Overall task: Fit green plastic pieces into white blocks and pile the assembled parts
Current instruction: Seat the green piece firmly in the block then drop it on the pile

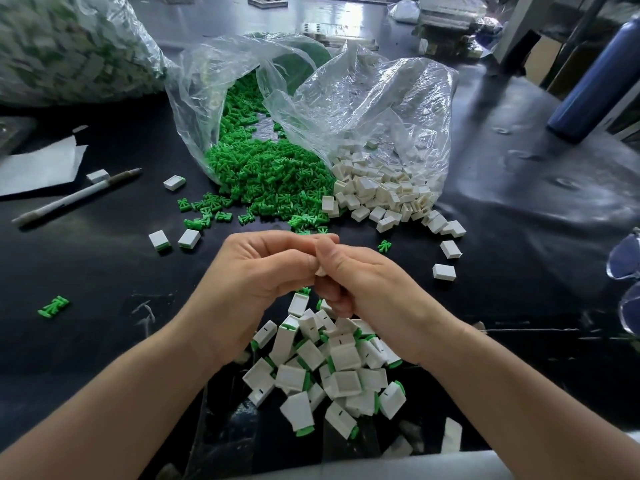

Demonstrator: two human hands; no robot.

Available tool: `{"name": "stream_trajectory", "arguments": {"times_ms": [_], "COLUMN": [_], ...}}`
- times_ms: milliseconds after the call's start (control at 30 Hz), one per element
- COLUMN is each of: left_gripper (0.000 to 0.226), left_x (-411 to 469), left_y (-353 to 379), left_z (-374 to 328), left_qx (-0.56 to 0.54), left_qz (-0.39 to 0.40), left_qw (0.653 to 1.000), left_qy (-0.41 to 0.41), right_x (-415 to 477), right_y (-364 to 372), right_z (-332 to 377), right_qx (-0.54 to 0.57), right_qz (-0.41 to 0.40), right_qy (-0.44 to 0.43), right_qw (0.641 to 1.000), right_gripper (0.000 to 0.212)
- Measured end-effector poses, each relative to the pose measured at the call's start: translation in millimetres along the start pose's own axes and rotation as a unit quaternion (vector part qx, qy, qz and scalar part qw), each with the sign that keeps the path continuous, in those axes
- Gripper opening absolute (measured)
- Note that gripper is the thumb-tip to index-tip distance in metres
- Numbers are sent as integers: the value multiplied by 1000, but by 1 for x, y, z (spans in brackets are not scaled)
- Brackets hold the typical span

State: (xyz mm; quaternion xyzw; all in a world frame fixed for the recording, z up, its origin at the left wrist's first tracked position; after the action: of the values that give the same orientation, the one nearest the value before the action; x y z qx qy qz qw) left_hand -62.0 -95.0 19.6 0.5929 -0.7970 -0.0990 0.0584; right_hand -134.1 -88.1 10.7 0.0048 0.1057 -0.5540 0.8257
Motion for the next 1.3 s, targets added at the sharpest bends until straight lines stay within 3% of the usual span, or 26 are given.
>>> {"name": "stream_trajectory", "arguments": {"times_ms": [100,200,267,367,500,700,833,933,1000,1100,1200,1300], "left_gripper": [21,15,17,24,33,5,8,11,20,39,42,28], "left_x": [1,3,1,-2,-7,-2,-1,-1,-1,0,1,2], "left_y": [-4,-12,-14,0,11,-5,-8,-10,-13,-17,-15,-17], "left_z": [-4,-9,-12,-4,6,-1,-1,-1,-3,-7,-5,-5], "left_qx": [2,55,118,173,208,201,212,202,205,212,205,213], "left_qz": [-13,-39,-41,9,37,-26,-35,-46,-59,-80,-67,-68], "left_qw": [1000,997,992,985,977,979,977,978,977,973,976,974], "left_qy": [12,26,33,3,-22,1,7,8,21,40,33,36], "right_x": [1,3,4,6,9,26,26,21,19,21,19,17], "right_y": [-6,-30,-52,-84,-115,-128,-127,-129,-123,-89,-54,-44], "right_z": [5,10,16,20,16,-6,-5,1,5,13,17,17], "right_qx": [-47,-130,-209,-320,-399,-461,-466,-425,-334,-228,-198,-159], "right_qz": [-18,-86,-154,-259,-340,-320,-324,-344,-329,-222,-139,-114], "right_qy": [-16,-32,-55,-80,-75,-2,-12,-34,-61,-98,-126,-138], "right_qw": [999,987,964,908,848,828,823,837,881,943,962,971], "right_gripper": [61,68,54,15,21,29,20,17,15,9,11,12]}}
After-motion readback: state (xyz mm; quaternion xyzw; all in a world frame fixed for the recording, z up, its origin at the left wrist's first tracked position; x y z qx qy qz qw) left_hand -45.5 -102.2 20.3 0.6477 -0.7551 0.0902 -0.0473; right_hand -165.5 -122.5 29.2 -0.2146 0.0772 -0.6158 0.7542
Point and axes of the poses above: each hand's wrist, its own x-axis towards the middle knuckle, its own y-axis out of the palm, z = x × y, the point moved 10 cm from there along x, towards the middle knuckle, and after that the axes turned 3 degrees about y, right-handed, at the moved point
